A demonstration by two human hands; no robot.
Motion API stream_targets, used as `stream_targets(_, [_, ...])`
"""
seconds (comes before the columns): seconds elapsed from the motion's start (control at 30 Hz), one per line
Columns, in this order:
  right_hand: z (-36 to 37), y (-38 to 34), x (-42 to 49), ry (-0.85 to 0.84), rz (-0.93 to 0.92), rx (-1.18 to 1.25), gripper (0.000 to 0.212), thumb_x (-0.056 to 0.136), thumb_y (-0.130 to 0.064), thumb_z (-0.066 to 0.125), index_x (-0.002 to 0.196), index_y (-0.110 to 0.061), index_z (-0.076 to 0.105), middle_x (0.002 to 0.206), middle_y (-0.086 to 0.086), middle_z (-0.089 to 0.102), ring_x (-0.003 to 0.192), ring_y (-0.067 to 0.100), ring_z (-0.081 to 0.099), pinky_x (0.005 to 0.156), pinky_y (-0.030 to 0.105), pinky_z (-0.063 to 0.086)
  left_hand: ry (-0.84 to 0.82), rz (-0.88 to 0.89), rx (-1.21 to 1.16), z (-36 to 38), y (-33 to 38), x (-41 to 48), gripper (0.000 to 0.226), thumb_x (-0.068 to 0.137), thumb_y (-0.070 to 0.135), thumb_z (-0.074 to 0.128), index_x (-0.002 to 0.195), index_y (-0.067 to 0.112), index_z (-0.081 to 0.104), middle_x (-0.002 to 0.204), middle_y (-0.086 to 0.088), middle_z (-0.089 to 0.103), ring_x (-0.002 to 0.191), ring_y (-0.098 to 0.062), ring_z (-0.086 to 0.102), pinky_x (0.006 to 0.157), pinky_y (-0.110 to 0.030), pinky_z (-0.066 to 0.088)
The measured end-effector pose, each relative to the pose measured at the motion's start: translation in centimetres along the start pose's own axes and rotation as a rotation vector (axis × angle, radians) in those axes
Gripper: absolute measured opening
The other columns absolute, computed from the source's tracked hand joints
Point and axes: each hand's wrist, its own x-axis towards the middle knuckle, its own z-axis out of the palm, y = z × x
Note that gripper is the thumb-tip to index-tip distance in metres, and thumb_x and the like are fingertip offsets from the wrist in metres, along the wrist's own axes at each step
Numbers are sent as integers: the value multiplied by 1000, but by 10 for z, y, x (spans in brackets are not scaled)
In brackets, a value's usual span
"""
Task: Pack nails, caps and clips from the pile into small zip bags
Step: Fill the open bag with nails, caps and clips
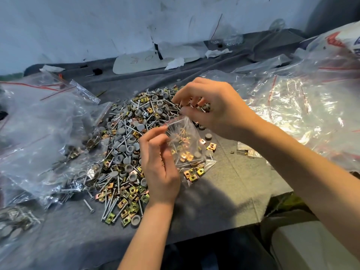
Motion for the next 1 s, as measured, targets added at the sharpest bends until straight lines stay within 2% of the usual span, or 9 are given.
stream_targets(0.1, [2, 24, 2, 128, 185, 111, 13, 90, -10, 60, 100, -12, 69, 94, 0, 67, 79, 7, 58, 71, 13, 47, 15, -26, -8, 1, 2, 0, 15, 92, 8, 39, 100, 11, 52, 117, -14, 53, 108, -17, 54, 90, -20, 42])
stream_targets(0.2, [11, 61, 0, 53, 419, 15, 18, 90, -7, 58, 100, -14, 70, 97, 1, 69, 83, 8, 61, 78, 20, 52, 33, -40, -16, 3, 3, 1, 15, 91, 8, 39, 99, 12, 52, 115, -14, 54, 106, -10, 53, 90, -17, 41])
stream_targets(0.37, [36, 103, -17, -42, 584, -135, 18, 91, -7, 59, 105, -11, 69, 106, 7, 68, 98, 21, 61, 89, 35, 50, 38, -43, -23, 2, 3, 1, 17, 90, 9, 38, 100, 13, 52, 115, -13, 55, 107, -14, 54, 90, -19, 42])
stream_targets(0.43, [43, 110, -18, -3, 621, -153, 16, 90, -13, 63, 105, -11, 68, 103, 8, 68, 96, 23, 61, 87, 40, 50, 36, -46, -28, 2, 3, 2, 18, 90, 9, 38, 100, 14, 53, 116, -12, 54, 108, -17, 54, 90, -22, 42])
stream_targets(0.53, [50, 112, -13, 41, 659, -204, 18, 88, -27, 67, 102, -15, 68, 100, 5, 68, 89, 21, 59, 76, 33, 48, 34, -36, -16, 2, 3, 2, 18, 90, 8, 39, 99, 14, 53, 116, -10, 54, 109, -13, 53, 91, -18, 40])
stream_targets(0.6, [54, 111, -7, 27, 701, -243, 23, 88, -34, 67, 104, -18, 69, 105, 3, 68, 96, 24, 61, 77, 34, 48, 39, -30, -8, 2, 3, 2, 18, 90, 8, 39, 99, 14, 54, 115, -10, 55, 109, -9, 52, 91, -15, 38])
stream_targets(0.73, [58, 110, -2, 51, 718, -268, 18, 91, -25, 63, 106, -20, 71, 111, 4, 68, 102, 27, 62, 78, 34, 48, 44, -30, -9, 2, 4, 2, 17, 90, 9, 40, 98, 15, 53, 113, -10, 55, 107, -5, 51, 90, -13, 38])
stream_targets(0.9, [55, 110, -7, 209, 679, -167, 13, 89, -18, 62, 98, -19, 72, 99, 3, 56, 86, 18, 52, 72, 27, 38, 46, -34, -15, 2, 6, 3, 16, 90, 10, 39, 98, 15, 53, 113, -11, 54, 107, -5, 52, 90, -13, 39])
stream_targets(1.0, [49, 112, -8, 204, 648, -142, 12, 88, -16, 62, 96, -15, 70, 96, 3, 61, 84, 17, 55, 73, 27, 42, 47, -44, -19, 2, 6, 3, 16, 90, 10, 40, 98, 15, 53, 113, -10, 54, 107, -4, 52, 90, -12, 39])
